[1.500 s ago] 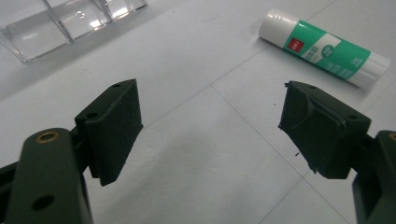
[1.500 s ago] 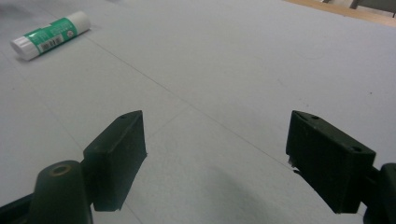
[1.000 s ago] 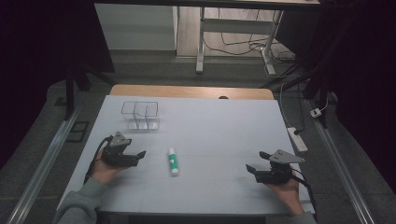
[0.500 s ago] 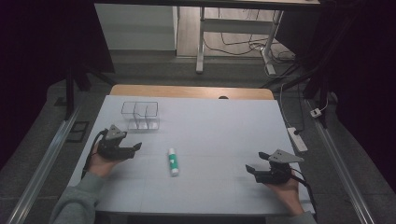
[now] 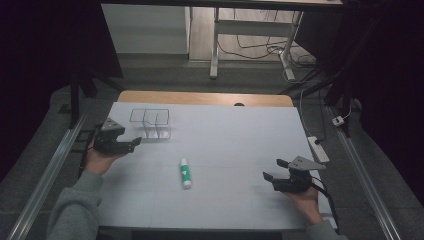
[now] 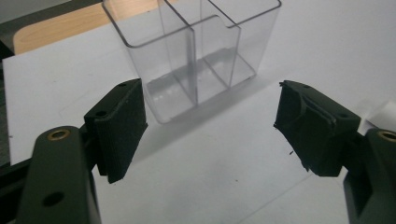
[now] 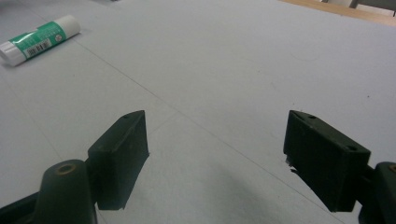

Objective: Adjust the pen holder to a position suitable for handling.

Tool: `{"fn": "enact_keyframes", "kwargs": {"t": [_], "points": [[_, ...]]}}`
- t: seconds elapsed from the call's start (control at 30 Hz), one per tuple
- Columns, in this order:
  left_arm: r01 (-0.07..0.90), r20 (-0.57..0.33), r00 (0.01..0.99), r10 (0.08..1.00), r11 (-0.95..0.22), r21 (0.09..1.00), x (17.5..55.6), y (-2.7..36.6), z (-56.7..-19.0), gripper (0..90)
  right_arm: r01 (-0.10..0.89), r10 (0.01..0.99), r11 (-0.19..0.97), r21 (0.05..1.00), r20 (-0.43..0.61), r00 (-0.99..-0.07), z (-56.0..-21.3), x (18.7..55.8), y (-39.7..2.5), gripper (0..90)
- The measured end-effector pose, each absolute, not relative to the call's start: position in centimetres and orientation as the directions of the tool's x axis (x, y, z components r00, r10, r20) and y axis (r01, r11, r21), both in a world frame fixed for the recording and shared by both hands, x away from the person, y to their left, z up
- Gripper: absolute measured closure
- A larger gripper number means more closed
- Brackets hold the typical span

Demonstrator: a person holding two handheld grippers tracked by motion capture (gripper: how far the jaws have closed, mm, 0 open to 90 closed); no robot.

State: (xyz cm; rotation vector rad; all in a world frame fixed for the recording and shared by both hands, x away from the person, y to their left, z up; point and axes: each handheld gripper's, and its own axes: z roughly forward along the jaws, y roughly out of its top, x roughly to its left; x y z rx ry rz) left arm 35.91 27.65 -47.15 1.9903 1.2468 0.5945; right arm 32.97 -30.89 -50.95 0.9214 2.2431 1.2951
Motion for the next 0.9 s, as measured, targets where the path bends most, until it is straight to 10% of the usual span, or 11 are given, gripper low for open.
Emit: {"fn": "enact_keyframes", "kwargs": {"t": [0.9], "points": [[0.600, 0.005, 0.316, 0.949, -0.204, 0.774, 41.1, 30.8, -46.1, 38.3, 0.361, 0.704, 0.390, 0.847, -0.021, -0.710, -51.3, 32.7, -30.6, 21.7]]}}
